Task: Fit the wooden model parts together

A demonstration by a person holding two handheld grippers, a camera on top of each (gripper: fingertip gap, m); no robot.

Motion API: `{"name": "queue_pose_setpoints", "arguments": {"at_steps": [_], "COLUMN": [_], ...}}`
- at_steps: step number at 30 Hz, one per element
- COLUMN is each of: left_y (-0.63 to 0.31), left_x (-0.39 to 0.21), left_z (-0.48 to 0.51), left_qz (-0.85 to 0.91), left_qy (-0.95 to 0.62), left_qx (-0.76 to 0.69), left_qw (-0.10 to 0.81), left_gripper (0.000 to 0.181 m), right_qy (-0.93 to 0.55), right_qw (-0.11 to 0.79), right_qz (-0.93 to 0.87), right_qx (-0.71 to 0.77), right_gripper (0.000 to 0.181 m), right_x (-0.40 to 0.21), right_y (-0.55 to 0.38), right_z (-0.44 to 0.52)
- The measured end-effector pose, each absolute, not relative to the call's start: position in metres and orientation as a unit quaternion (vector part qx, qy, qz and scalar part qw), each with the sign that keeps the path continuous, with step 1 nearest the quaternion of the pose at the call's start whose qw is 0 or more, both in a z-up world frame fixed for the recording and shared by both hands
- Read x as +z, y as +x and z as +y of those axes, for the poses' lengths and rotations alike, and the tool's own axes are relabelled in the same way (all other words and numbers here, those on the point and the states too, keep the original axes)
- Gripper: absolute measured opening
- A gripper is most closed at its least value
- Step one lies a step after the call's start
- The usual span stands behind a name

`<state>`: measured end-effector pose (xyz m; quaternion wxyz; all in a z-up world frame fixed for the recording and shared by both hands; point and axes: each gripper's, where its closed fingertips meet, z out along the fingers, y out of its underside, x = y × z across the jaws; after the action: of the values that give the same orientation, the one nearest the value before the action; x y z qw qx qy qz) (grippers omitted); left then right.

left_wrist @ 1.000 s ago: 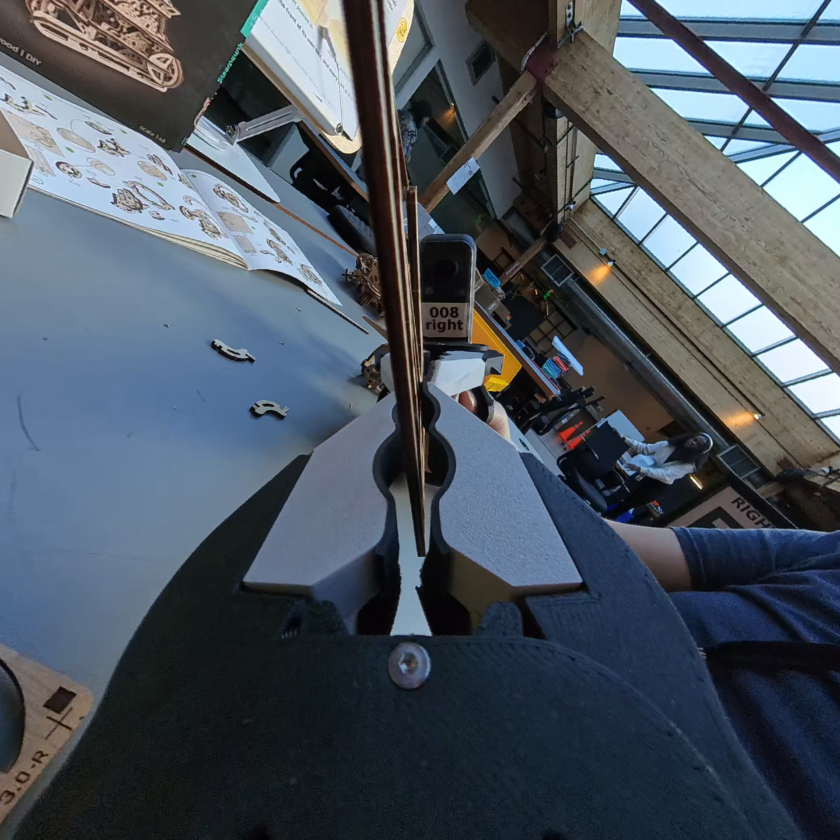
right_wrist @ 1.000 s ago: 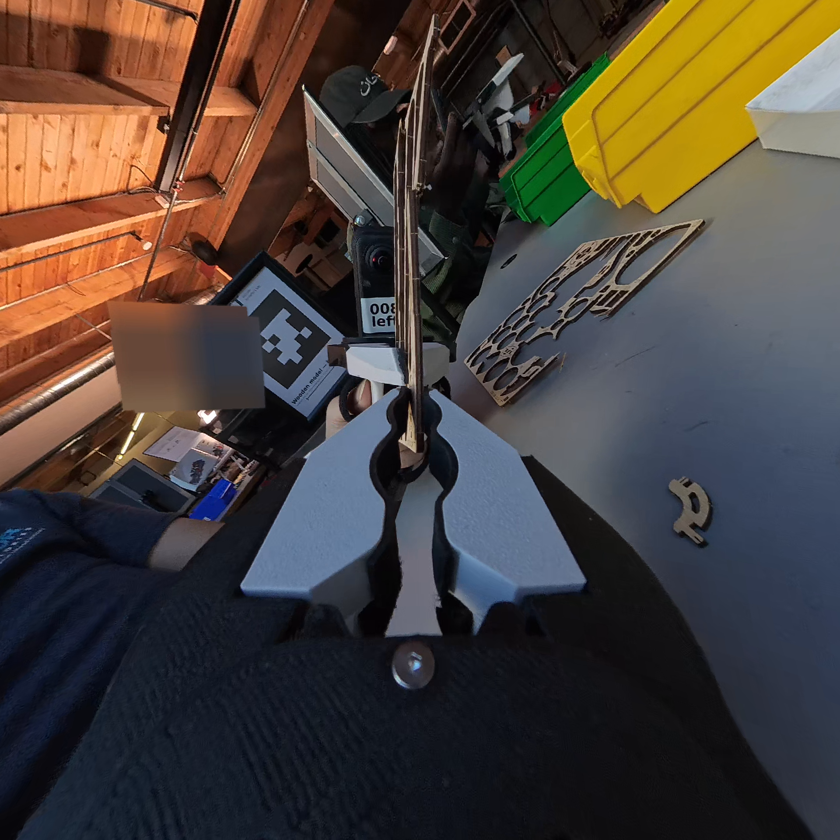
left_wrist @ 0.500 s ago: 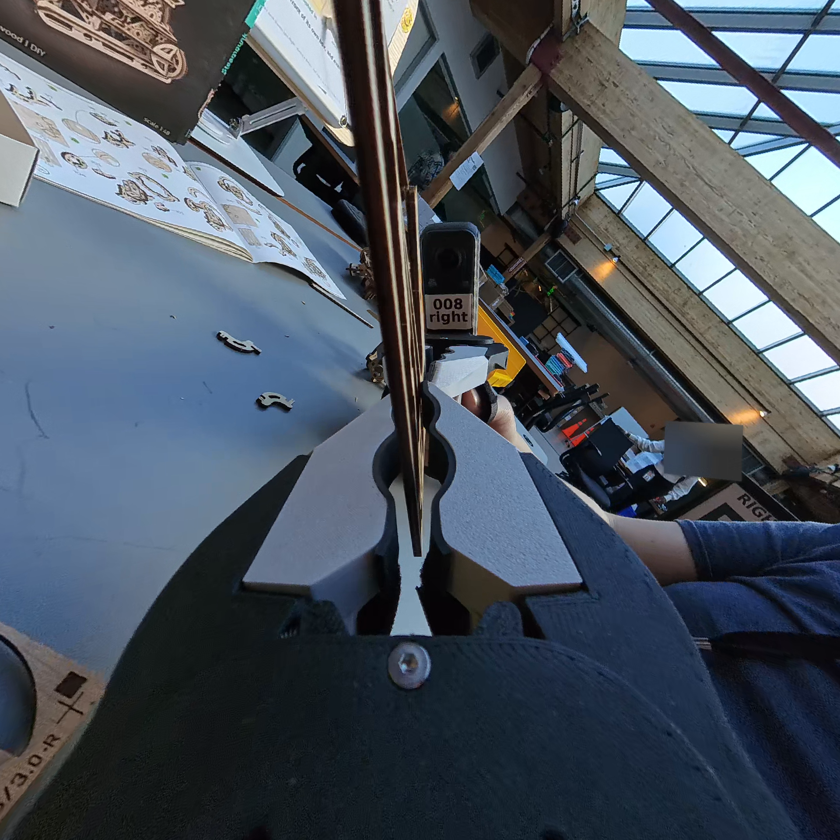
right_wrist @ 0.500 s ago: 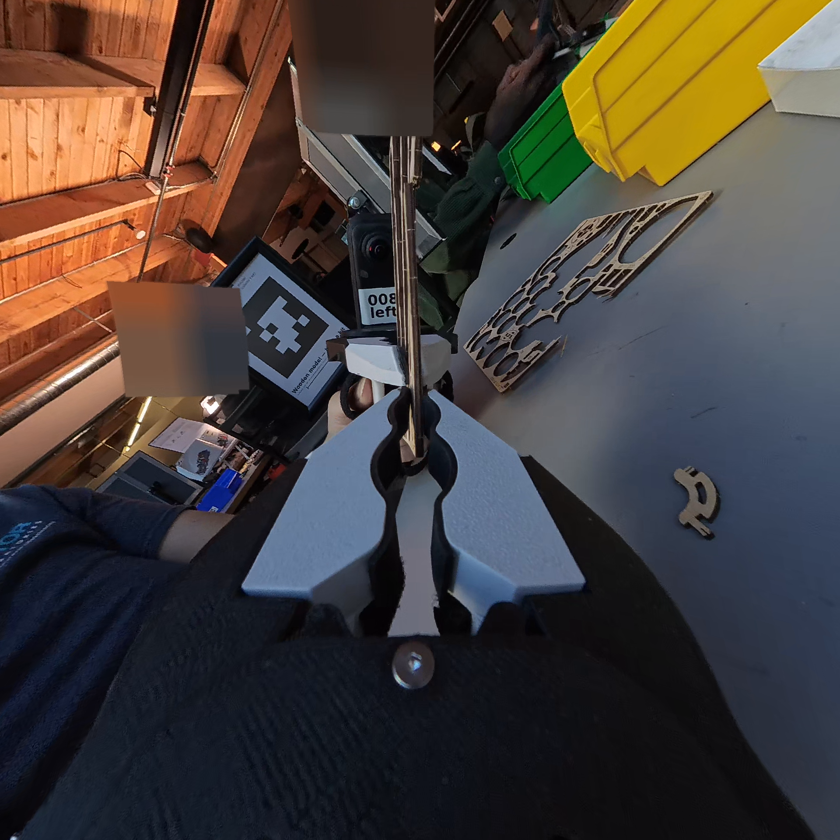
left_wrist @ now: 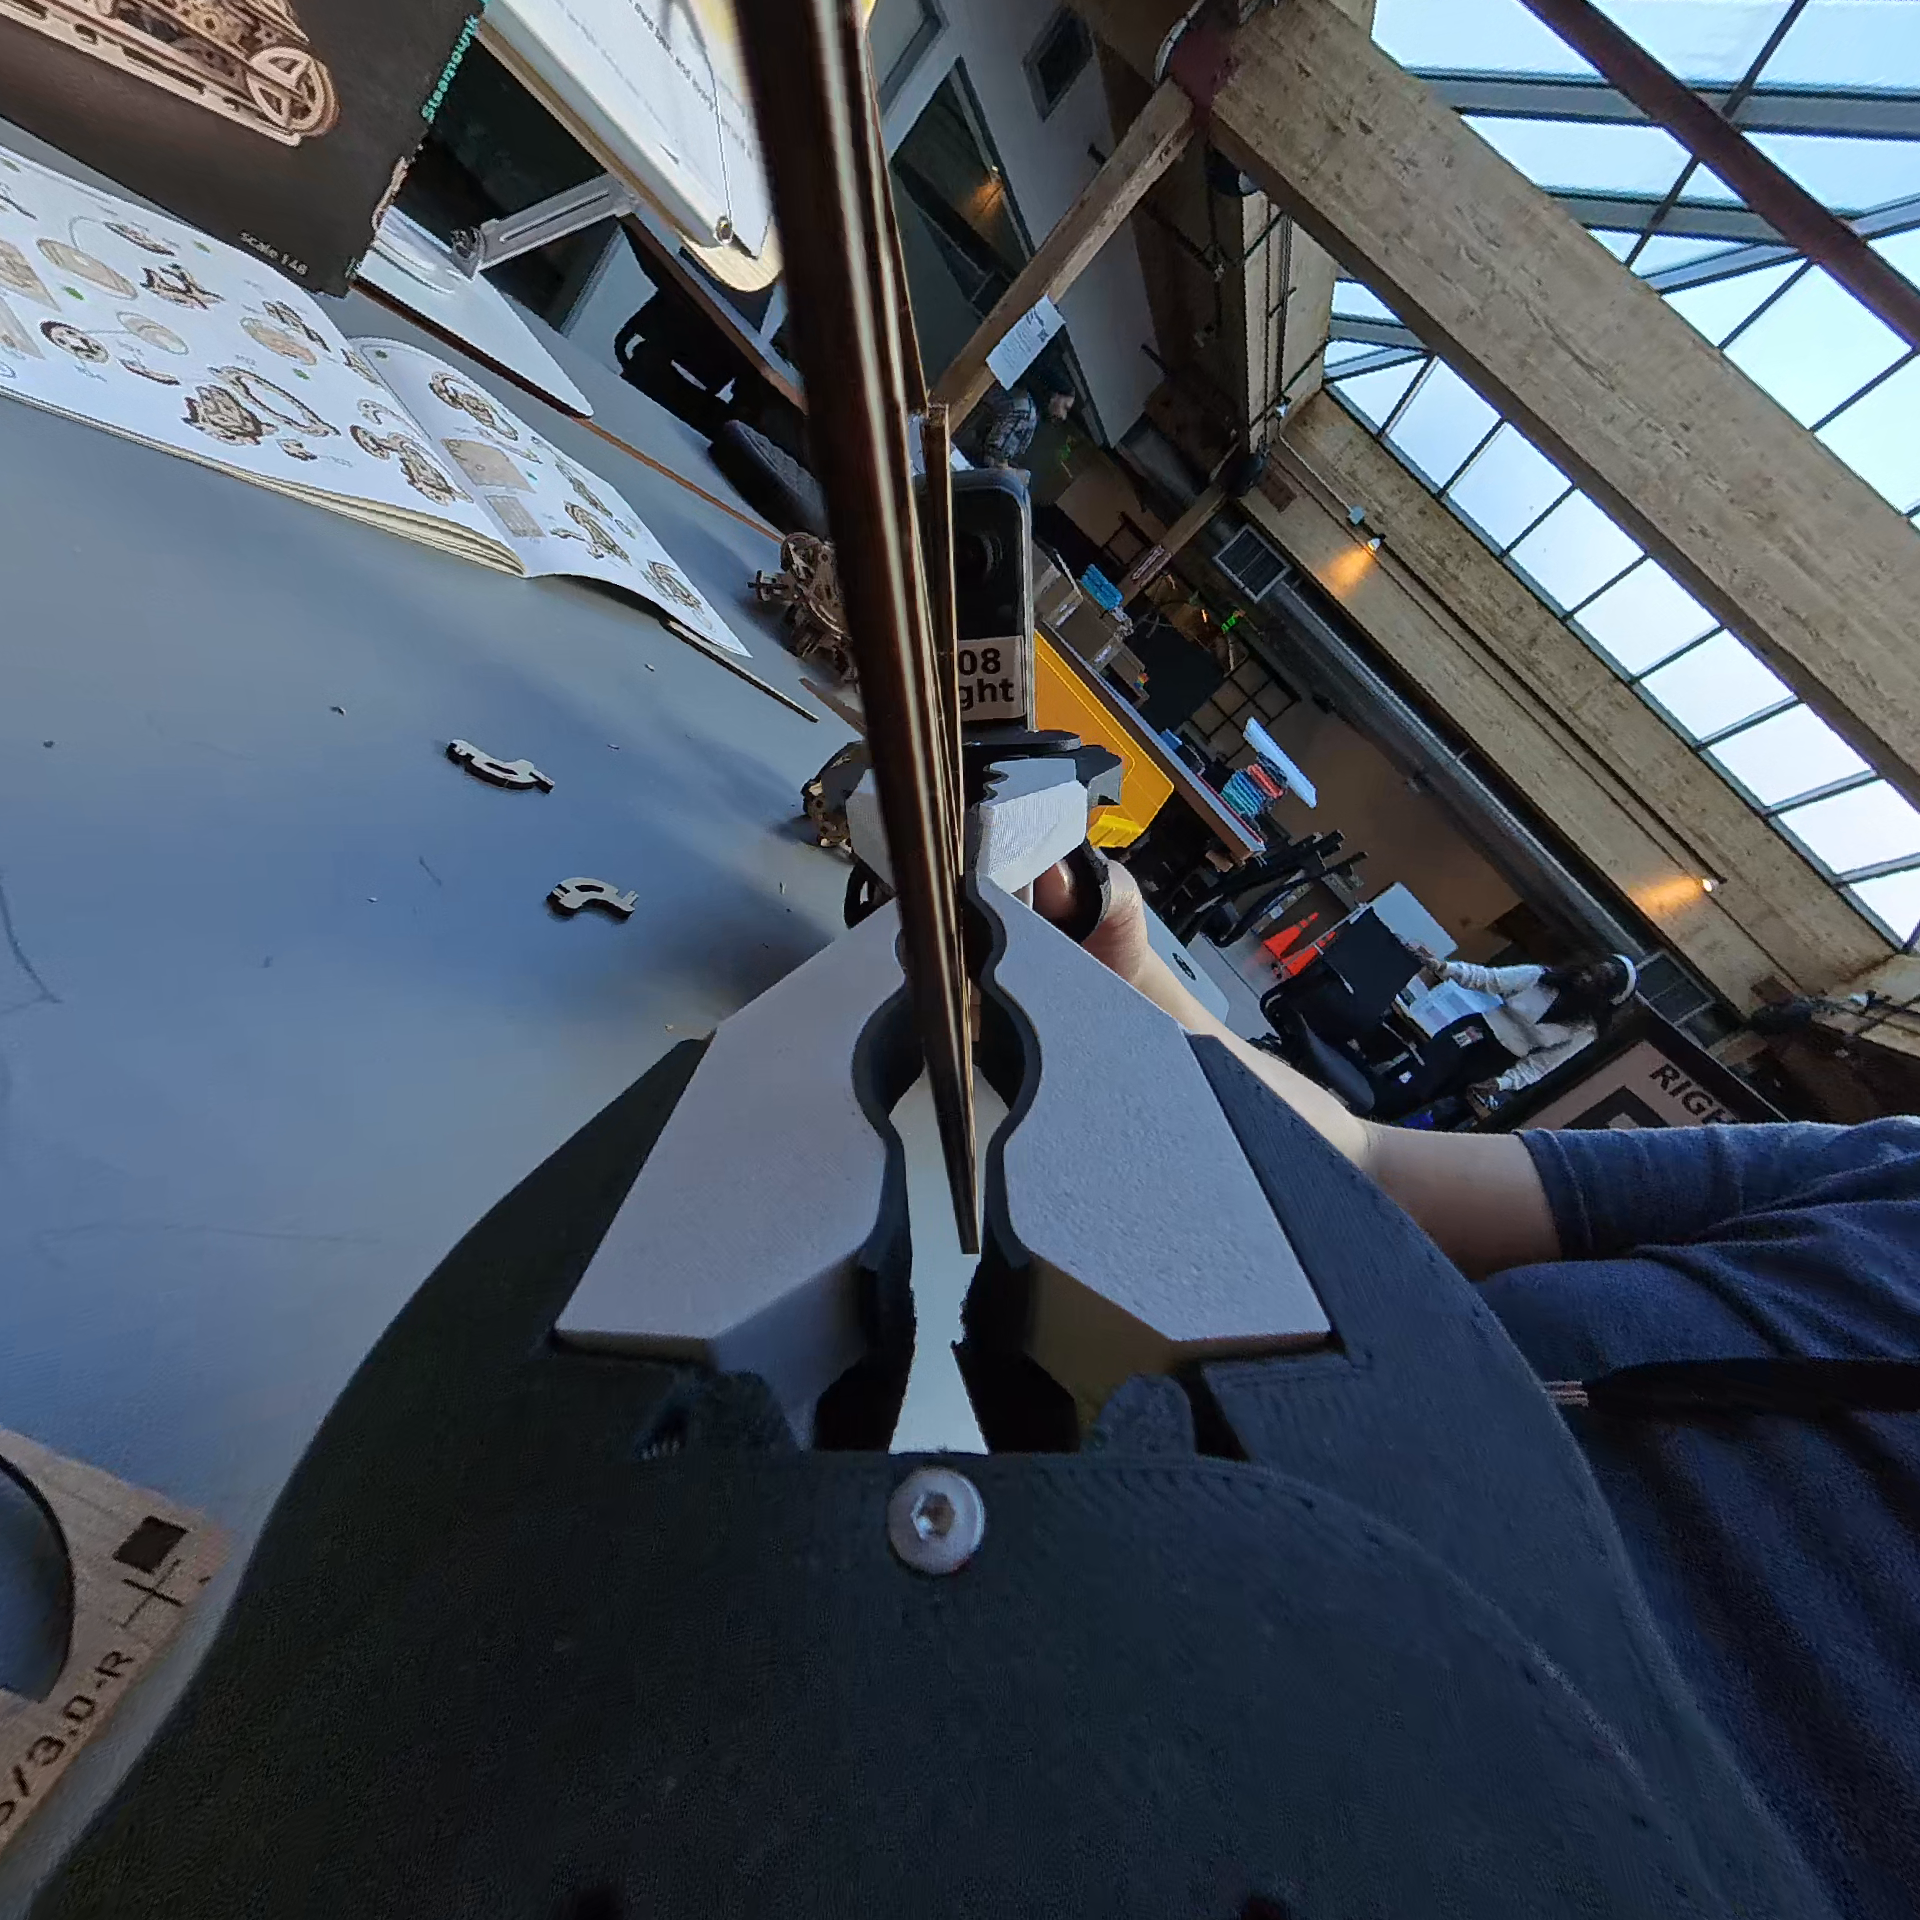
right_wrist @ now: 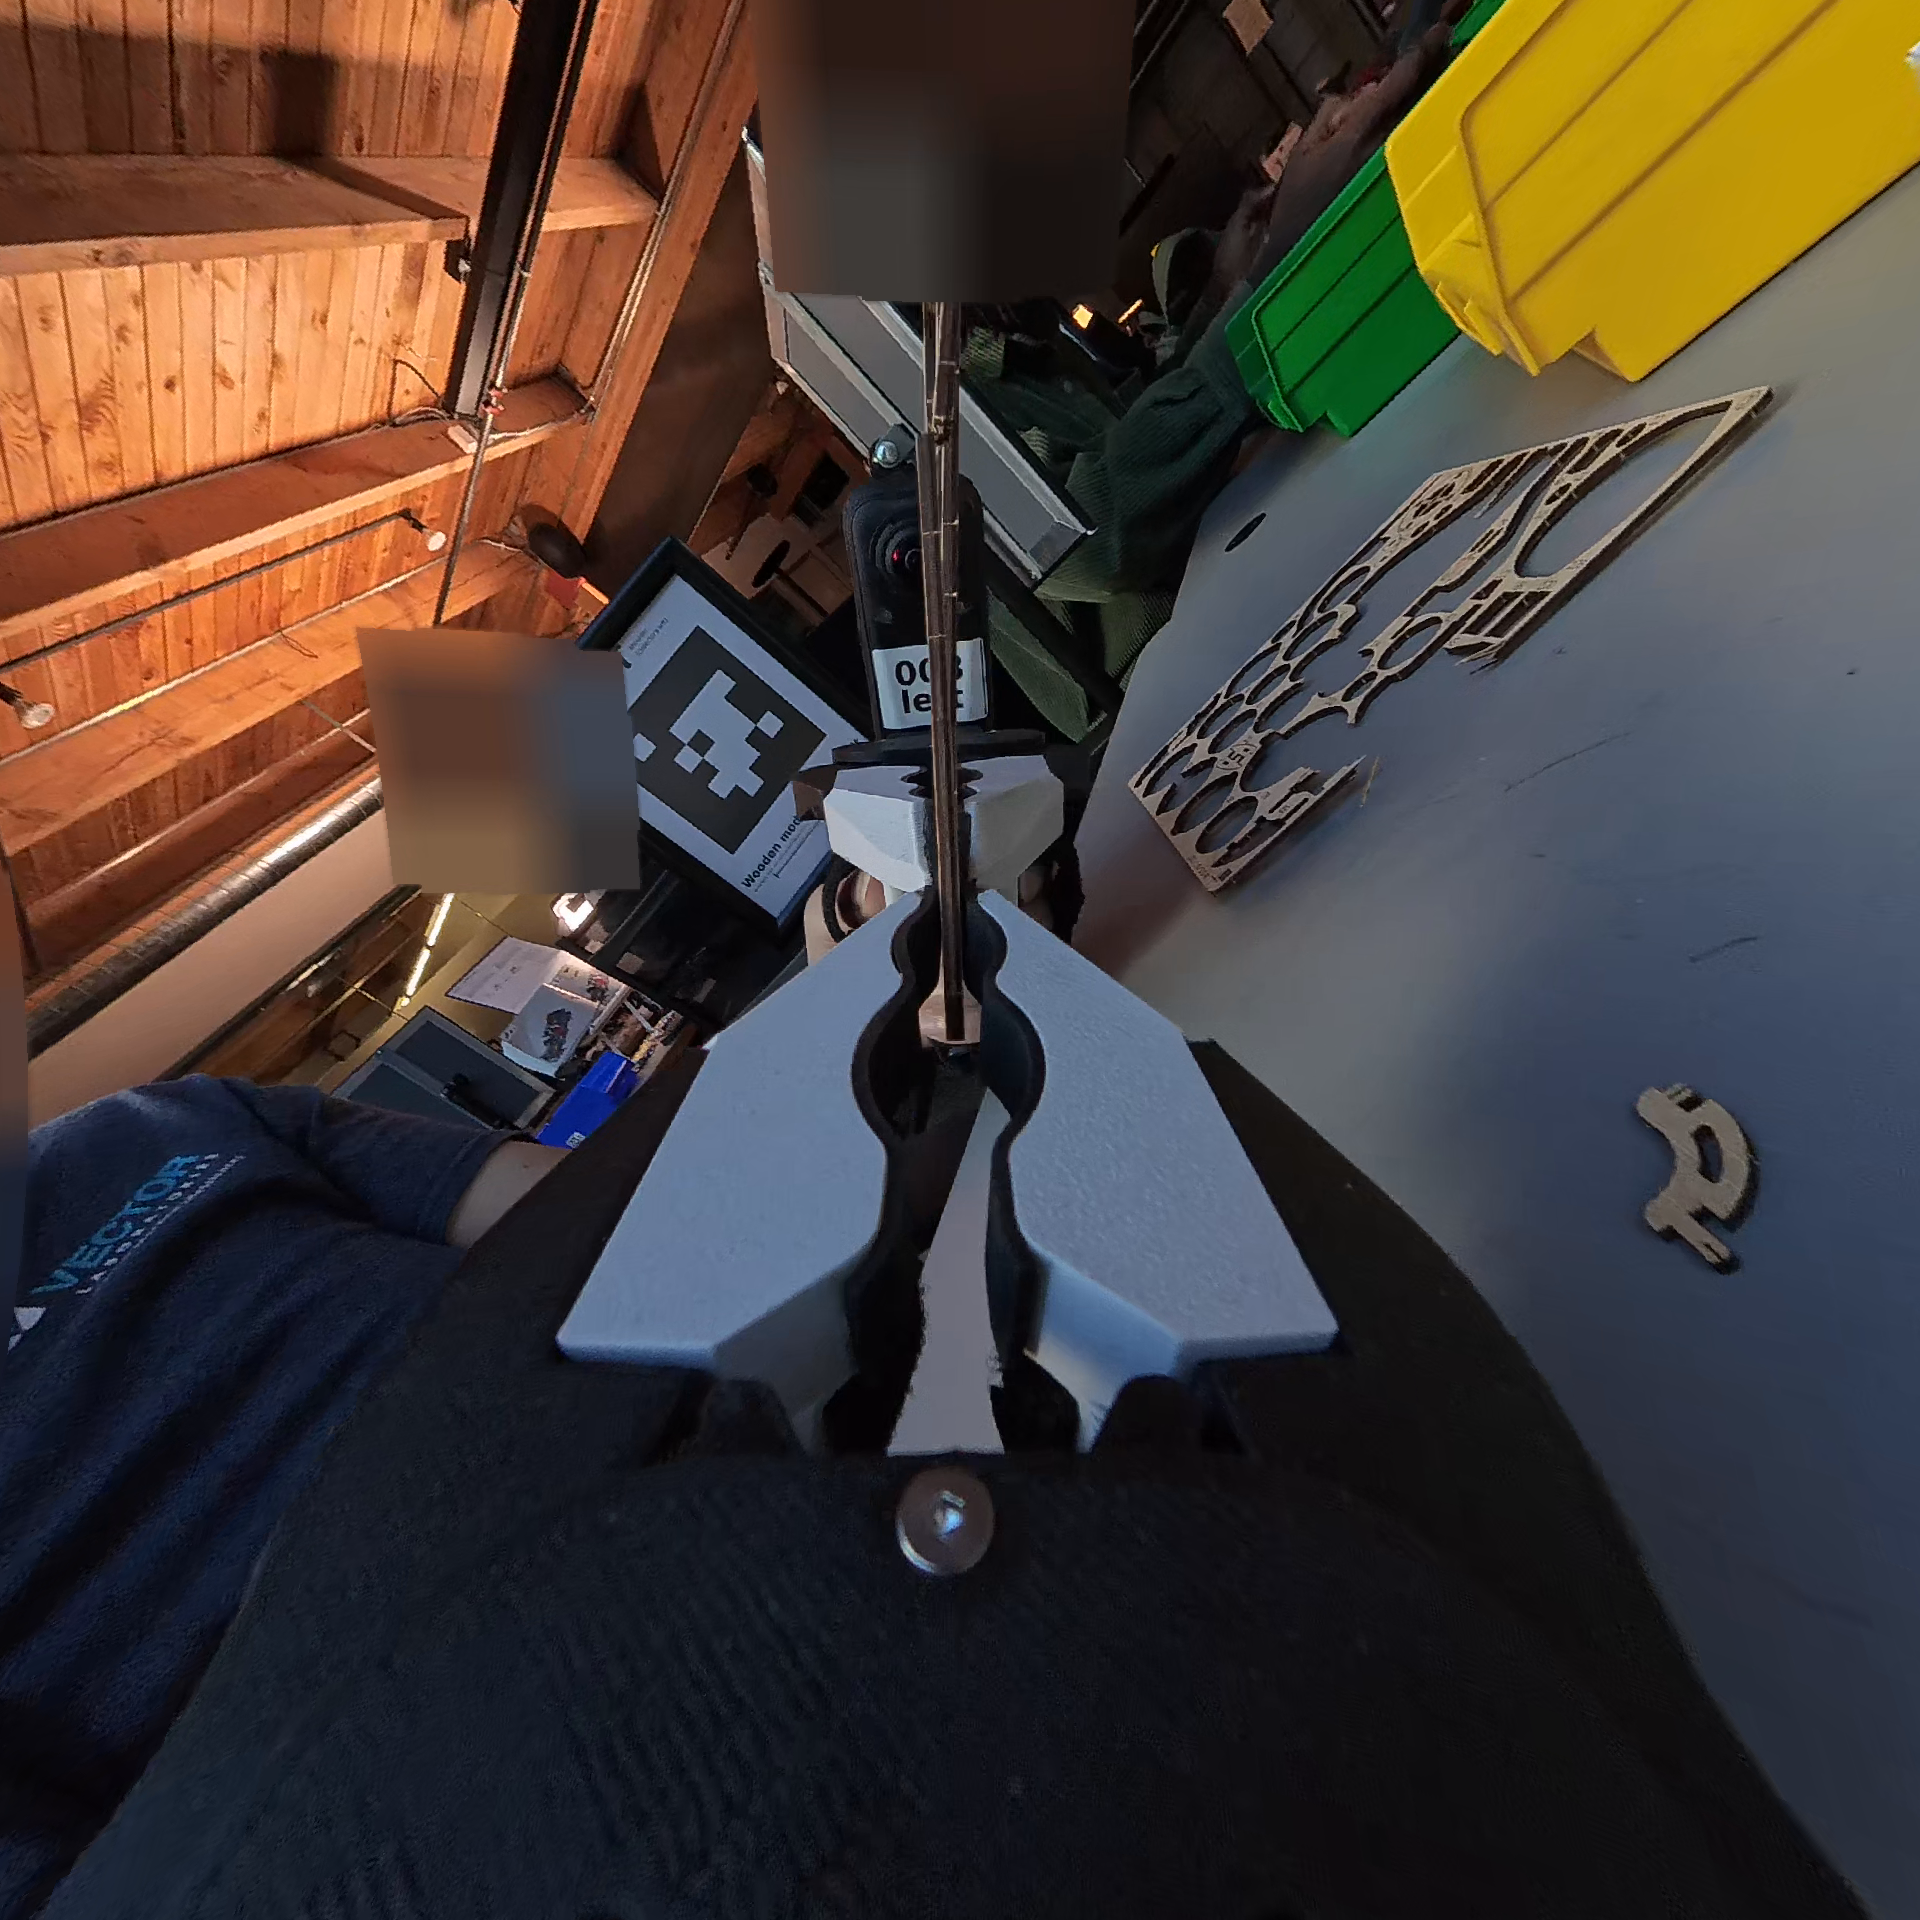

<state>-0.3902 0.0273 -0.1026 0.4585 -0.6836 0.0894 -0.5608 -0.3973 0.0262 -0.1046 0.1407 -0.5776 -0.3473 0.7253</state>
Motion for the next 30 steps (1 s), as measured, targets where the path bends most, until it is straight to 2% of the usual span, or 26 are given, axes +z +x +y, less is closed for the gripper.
{"name": "queue_pose_setpoints", "arguments": {"at_steps": [30], "left_y": [-0.390], "left_x": [-0.095], "left_z": [0.014], "left_qz": [0.134], "left_qy": [-0.679], "left_qx": [-0.560], "left_qw": [0.455], "left_gripper": [0.002], "right_qy": [-0.556], "right_qw": [0.132], "right_qz": [-0.345], "right_qx": [0.745], "right_gripper": [0.001], "right_x": [-0.094], "right_y": [-0.396], "right_z": [0.019]}}
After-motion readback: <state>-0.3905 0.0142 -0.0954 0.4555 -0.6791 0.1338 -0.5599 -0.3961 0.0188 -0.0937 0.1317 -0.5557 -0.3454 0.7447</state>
